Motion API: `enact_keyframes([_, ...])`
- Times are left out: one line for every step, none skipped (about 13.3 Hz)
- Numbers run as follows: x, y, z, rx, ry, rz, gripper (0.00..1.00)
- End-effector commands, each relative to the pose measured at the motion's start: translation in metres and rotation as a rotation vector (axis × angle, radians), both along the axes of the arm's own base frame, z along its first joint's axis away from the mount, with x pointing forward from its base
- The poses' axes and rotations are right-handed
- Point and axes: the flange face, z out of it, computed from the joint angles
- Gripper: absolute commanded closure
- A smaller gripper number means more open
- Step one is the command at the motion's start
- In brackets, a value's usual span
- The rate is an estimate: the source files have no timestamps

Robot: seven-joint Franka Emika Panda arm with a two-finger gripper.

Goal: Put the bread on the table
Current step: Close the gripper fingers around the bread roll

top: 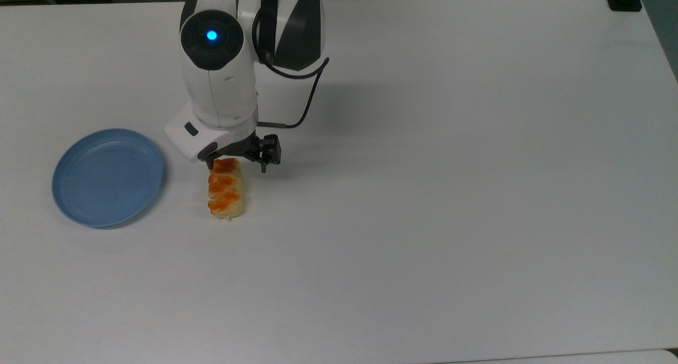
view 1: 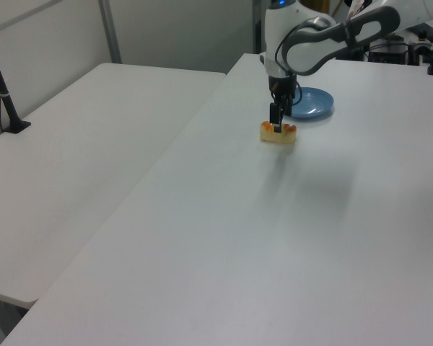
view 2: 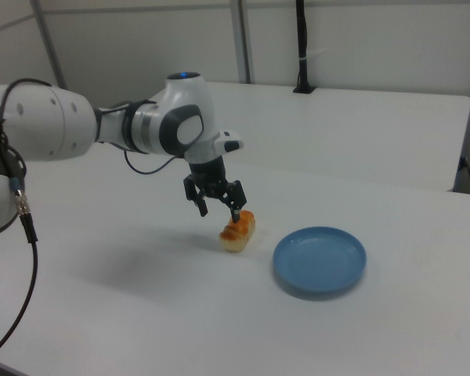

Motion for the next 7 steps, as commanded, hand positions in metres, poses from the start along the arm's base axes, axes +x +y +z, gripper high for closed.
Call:
enact_keyframes([0.006,-0.018,-0.014,-0.018,-0.026,-0.005,0.0])
enact_keyframes([0.006,-0.023,-0.021,-0.02,-0.016,-0.01,0.0])
enact_keyframes([0.007,-0.023,-0.028,-0.018,-0.009,-0.012,0.0])
enact_keyframes([0.008,-0.022,-0.034,-0.019,-0.006,-0.011,0.0])
enact_keyframes([0.01,-0.021,-0.035,-0.018,-0.026,-0.011,0.0])
enact_keyframes([0.013,-0.02,-0.034,-0.015,-0.052,-0.013,0.0])
enact_keyframes([0.015,-0.021,-0.034,-0.017,-0.071,-0.026,0.0])
